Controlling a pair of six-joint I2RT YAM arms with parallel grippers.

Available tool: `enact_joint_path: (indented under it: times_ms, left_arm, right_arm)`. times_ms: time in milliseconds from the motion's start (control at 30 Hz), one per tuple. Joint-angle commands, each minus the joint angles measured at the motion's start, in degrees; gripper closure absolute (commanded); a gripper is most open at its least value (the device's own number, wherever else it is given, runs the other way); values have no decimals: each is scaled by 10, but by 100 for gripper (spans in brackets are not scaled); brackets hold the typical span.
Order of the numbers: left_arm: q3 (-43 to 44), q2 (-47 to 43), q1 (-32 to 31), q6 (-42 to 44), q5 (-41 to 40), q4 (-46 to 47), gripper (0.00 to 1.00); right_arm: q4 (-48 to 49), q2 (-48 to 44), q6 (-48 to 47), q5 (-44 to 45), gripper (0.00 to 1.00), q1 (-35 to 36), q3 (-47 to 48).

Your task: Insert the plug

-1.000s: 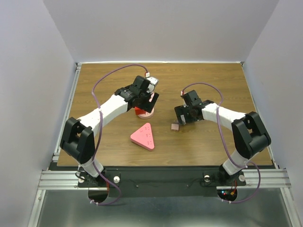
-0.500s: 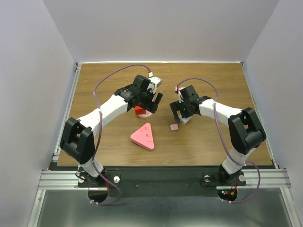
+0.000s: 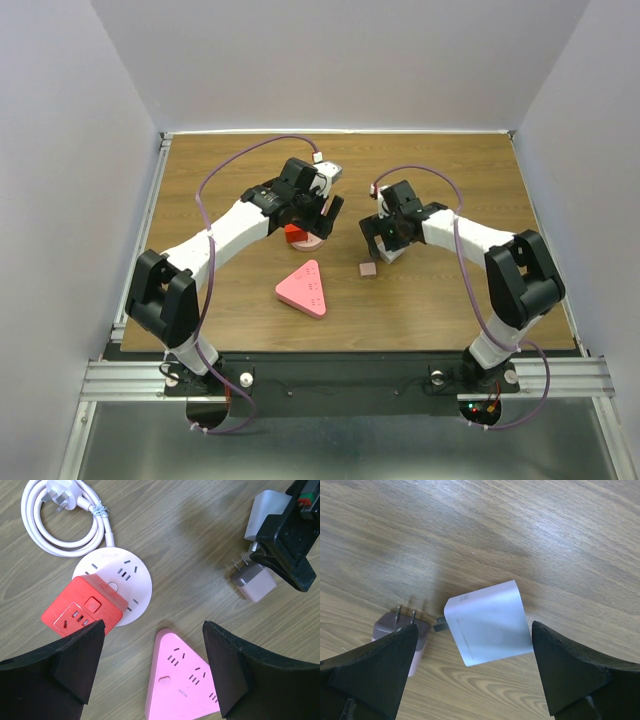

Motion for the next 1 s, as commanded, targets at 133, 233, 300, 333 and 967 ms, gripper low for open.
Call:
enact_joint_path:
  times_ms: [133, 233, 300, 333, 967]
  left_arm:
    - [8, -38, -4, 5, 21, 7, 9]
    - [8, -39, -4, 5, 21, 9, 9]
    - [8, -37, -4, 5, 21, 8, 9]
    - [8, -37, -4, 5, 21, 8, 9]
    - [-13, -37, -8, -42, 109, 70, 10]
  right_arm:
    - [-33, -17, 8, 0, 0, -3, -5]
    - [-44, -17, 11, 0, 0, -3, -5]
    - [-48, -21, 13, 0, 0, -3, -9]
    - [-49, -24, 13, 16, 0, -3, -10]
    - [-43, 0, 4, 62, 49, -3, 14]
